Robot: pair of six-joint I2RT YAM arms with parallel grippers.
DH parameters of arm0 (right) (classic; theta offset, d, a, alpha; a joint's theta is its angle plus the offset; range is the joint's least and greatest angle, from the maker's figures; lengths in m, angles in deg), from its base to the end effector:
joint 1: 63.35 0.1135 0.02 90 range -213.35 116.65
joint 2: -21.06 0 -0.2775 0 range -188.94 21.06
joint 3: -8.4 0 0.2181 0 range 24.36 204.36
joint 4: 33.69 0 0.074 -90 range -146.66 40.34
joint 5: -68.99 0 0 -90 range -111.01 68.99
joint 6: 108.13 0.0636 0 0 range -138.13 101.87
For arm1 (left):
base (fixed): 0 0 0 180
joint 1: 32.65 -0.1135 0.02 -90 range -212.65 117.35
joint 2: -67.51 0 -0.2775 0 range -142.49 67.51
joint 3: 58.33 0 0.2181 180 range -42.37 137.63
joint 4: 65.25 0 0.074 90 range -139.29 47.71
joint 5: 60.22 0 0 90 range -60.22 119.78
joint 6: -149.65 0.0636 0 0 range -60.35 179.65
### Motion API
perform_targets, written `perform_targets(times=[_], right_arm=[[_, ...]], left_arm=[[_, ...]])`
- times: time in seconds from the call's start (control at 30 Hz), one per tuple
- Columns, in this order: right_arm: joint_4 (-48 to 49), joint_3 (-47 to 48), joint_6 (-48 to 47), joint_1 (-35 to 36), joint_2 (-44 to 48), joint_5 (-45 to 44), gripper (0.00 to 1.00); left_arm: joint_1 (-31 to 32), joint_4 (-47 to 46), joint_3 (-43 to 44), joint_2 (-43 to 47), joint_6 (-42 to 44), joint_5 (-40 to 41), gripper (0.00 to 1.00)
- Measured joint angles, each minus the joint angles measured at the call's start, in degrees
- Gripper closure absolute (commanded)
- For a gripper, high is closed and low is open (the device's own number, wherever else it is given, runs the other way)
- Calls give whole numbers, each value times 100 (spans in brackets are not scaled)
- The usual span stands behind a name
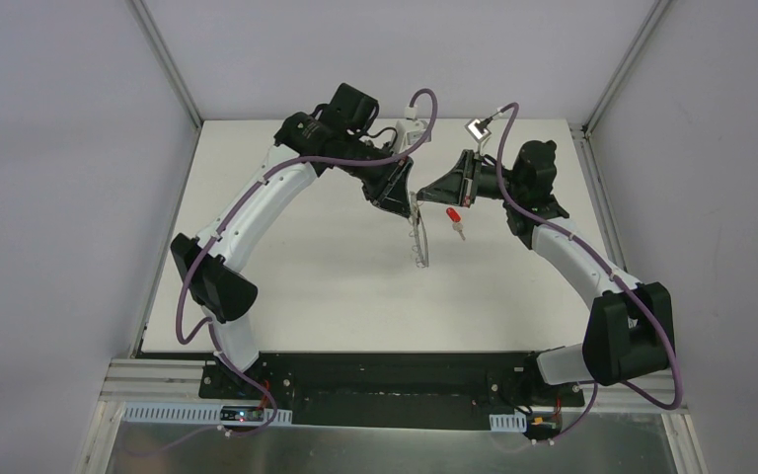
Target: Put the keys on the keyring
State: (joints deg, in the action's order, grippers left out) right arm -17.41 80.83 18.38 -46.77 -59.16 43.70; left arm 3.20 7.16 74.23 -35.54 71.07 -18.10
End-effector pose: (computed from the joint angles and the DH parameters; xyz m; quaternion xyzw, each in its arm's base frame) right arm 0.2606 0.1376 0.3723 -0.3038 0.6133 0.5985 0.4163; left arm 0.2625 -0.2479 0.4119 0.4844 0.7026 -0.4408 0.2782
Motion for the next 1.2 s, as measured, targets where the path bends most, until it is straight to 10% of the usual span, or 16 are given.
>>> perform_targets(times=[0.43, 0.9, 1.2], right_arm=[[-22, 0, -4, -26, 0, -87, 100], [501, 7, 216, -136, 0, 240, 100], [887, -59, 407, -136, 0, 374, 100]], left_arm=[[133, 46, 4, 0, 63, 61, 87], [116, -367, -474, 424, 275, 254, 54], [116, -1381, -892, 599, 33, 96, 50]])
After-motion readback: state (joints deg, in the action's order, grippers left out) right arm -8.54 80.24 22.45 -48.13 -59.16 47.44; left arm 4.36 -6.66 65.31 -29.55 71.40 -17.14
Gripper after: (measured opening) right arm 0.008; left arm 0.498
